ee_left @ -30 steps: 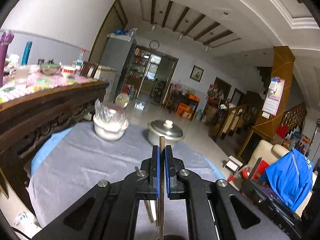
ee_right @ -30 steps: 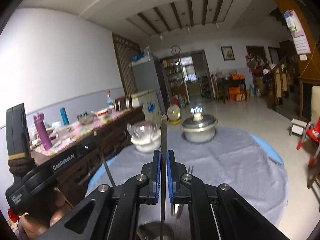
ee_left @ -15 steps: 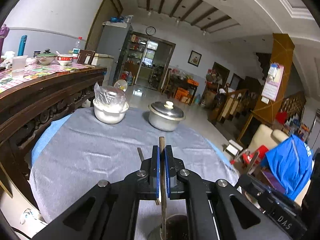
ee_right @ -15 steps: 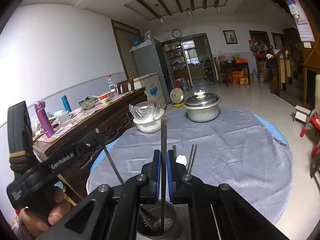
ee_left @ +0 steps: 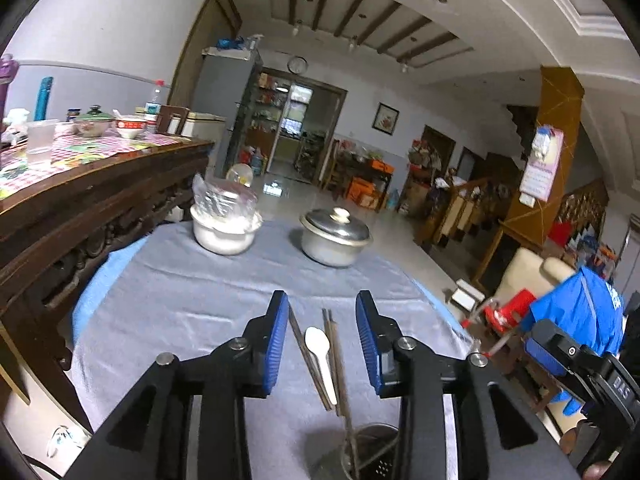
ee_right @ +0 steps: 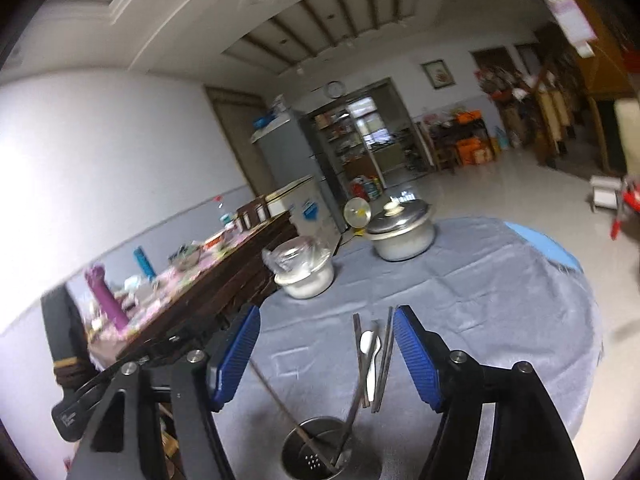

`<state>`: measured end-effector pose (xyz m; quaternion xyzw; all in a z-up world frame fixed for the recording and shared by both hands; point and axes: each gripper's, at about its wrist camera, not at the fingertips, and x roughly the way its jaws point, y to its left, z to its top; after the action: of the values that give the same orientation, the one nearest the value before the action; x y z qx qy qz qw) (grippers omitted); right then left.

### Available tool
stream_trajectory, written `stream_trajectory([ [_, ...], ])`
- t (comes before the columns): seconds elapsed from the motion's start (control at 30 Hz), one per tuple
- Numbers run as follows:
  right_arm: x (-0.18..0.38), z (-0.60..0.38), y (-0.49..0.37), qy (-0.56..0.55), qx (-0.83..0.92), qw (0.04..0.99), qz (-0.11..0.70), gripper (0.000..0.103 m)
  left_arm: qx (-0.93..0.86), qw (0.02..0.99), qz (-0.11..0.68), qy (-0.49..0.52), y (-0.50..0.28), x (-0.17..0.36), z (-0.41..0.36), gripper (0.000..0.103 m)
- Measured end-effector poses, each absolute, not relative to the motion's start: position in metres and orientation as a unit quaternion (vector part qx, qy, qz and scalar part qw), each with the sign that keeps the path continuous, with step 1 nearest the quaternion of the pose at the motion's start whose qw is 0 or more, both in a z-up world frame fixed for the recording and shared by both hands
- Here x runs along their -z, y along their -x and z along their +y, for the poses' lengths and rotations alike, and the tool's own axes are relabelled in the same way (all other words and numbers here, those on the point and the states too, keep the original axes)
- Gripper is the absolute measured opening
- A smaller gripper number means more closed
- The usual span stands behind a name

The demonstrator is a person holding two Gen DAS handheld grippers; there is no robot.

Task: Organize utensils
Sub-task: 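Open both grippers to drop the chopsticks into the grey holder, then move both tools back to the remaining chopsticks beside the white spoon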

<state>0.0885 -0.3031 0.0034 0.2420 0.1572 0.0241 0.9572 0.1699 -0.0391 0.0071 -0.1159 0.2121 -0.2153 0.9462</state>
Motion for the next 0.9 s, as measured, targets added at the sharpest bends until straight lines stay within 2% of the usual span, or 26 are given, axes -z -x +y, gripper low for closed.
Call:
stream_trajectory([
  [0.1,0.002,-0.322,-0.088,-0.270,-0.004,0.949,0.161,0.072,0.191,0.949,0.213,0.132,-0.177,-0.008,-0.023,0.049],
  [0.53,0.038,-0.371,-0.090,-0.339,0.045,0.918,0.203,0.070,0.102,0.936,0.298,0.156,-0.211,0.027,0.010,0.054],
  [0.6,0.044,-0.375,-0.093,-0.344,0.049,0.913,0.214,0.067,0.090,0.933,0.317,0.144,-0.218,0.035,0.009,0.054],
  [0.67,0.053,-0.379,-0.096,-0.352,0.050,0.906,0.230,0.052,0.086,0.930,0.330,0.136,-0.218,0.045,0.008,0.054],
  [0.7,0.057,-0.381,-0.099,-0.356,0.048,0.902,0.239,0.050,0.084,0.928,0.338,0.135,-0.219,0.050,0.008,0.054],
  [0.9,0.089,-0.388,-0.113,-0.378,0.049,0.881,0.279,0.049,0.085,0.913,0.378,0.129,-0.234,0.078,0.006,0.054],
])
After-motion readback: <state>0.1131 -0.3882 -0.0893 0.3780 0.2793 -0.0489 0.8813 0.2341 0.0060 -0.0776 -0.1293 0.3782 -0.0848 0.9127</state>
